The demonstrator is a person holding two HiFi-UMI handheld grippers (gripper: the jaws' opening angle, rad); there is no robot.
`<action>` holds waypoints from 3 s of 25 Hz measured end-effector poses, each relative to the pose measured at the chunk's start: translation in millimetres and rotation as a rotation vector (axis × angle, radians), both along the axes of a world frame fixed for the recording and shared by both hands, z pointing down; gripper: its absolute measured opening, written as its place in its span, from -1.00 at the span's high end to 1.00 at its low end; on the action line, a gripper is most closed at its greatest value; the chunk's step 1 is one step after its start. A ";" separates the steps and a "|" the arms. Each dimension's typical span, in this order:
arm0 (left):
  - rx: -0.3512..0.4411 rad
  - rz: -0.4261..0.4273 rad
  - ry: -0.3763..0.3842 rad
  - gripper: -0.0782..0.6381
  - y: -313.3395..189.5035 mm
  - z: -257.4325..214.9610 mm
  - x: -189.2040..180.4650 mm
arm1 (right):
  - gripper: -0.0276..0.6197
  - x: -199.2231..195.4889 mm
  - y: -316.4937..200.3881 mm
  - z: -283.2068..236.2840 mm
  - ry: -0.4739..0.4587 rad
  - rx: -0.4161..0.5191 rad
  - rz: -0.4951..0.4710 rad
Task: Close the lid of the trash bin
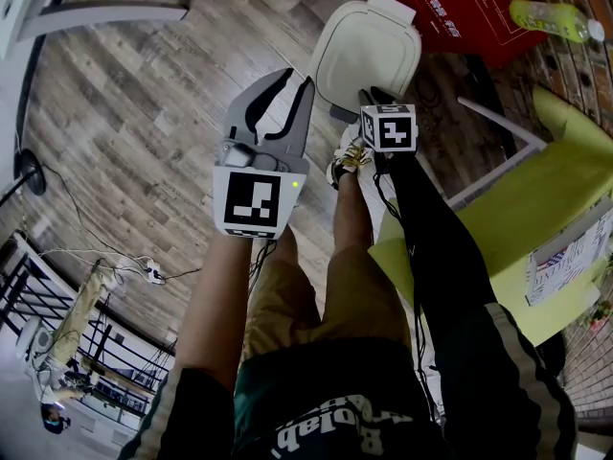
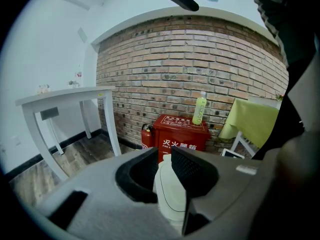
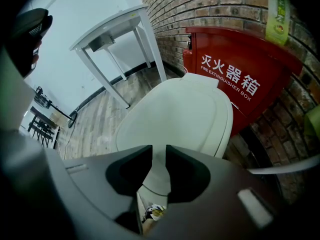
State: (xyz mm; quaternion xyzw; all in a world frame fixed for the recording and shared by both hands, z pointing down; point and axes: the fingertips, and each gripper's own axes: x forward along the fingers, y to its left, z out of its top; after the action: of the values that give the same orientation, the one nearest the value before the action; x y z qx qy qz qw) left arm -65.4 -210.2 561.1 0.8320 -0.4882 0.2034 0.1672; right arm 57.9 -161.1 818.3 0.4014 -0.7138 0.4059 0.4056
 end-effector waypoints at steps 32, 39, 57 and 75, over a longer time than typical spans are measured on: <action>0.061 0.045 -0.031 0.54 2.7 -108.9 29.7 | 0.45 15.4 -63.1 -249.9 -0.083 0.455 0.034; 0.099 0.085 -0.027 0.53 11.6 -159.3 25.4 | 0.46 22.6 -44.0 -332.9 -0.097 0.563 0.091; 0.230 0.173 0.013 0.53 45.8 -281.4 4.5 | 0.49 -1.5 4.7 -486.2 -0.072 0.793 0.140; 0.368 0.309 0.028 0.53 86.8 -381.4 -18.2 | 0.47 -25.7 64.2 -619.3 0.016 1.032 0.221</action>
State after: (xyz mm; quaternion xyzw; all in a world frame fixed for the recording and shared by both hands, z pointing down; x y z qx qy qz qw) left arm -83.5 -123.4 179.7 0.9160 -0.3817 0.1225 -0.0136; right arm 32.2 -96.9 199.0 0.6248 -0.7713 0.0390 0.1154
